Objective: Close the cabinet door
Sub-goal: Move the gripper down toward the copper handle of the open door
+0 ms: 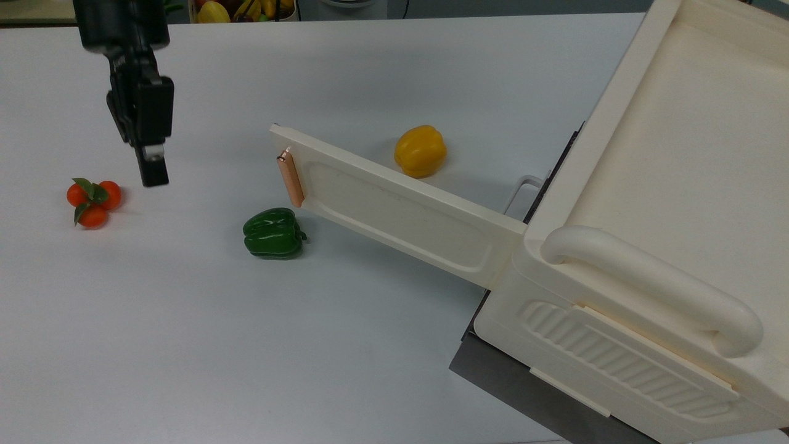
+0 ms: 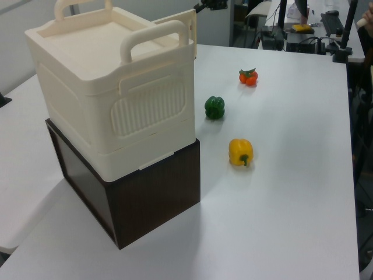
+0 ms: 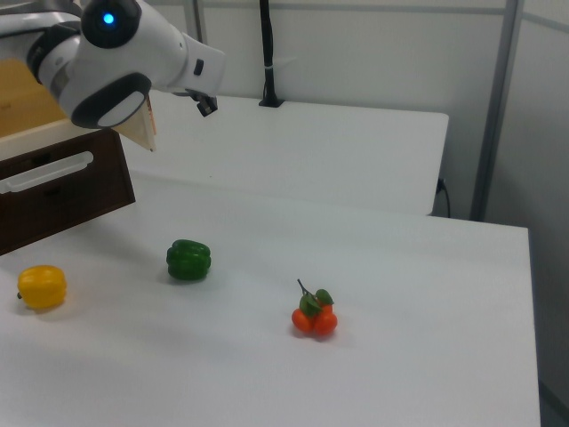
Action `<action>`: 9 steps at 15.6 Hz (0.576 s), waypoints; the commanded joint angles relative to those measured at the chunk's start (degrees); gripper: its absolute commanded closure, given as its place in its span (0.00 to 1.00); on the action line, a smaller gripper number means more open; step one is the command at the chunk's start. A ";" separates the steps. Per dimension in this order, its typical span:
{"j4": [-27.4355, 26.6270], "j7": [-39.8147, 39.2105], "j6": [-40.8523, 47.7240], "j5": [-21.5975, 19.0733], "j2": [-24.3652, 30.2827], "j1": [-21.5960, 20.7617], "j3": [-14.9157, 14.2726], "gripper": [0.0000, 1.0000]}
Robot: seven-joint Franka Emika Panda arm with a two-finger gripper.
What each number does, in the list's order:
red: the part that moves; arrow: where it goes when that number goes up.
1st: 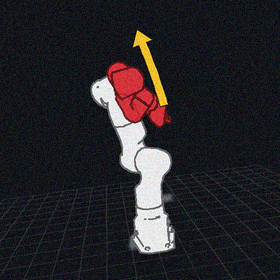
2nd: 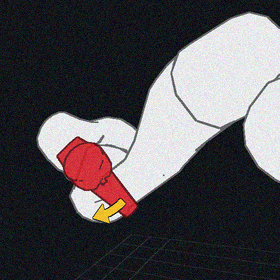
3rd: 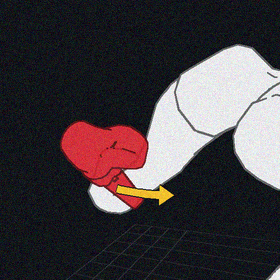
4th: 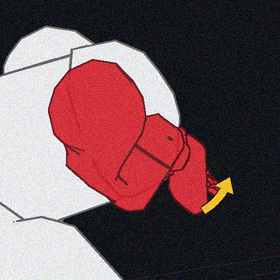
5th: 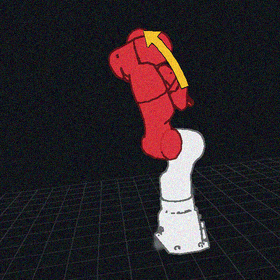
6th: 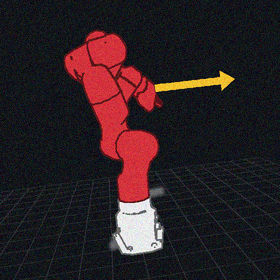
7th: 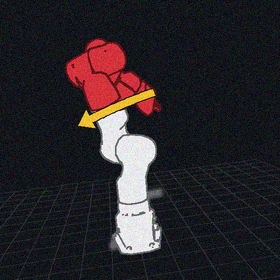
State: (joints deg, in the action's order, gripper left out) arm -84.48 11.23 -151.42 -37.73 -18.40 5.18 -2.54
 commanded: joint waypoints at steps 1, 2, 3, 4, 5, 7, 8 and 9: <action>5.29 3.36 -2.82 -1.65 -5.42 -1.75 1.57 1.00; 5.12 3.36 -3.61 -1.65 -5.51 -2.19 1.92 1.00; 4.77 3.36 -3.88 -1.65 -5.60 -2.37 2.62 1.00; 4.68 3.27 -3.97 -1.65 -5.69 -2.37 3.33 1.00; 4.59 3.27 -3.89 -1.65 -5.69 -2.37 4.03 1.00; 4.50 3.27 -3.71 -1.56 -5.95 -2.37 5.26 1.00; 4.06 3.18 -3.62 -1.56 -5.78 -2.46 5.62 1.00; 3.19 2.92 -3.54 -1.47 -5.34 -2.46 6.05 1.00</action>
State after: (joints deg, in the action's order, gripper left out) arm -80.96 13.97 -154.38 -38.14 -23.80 2.88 2.35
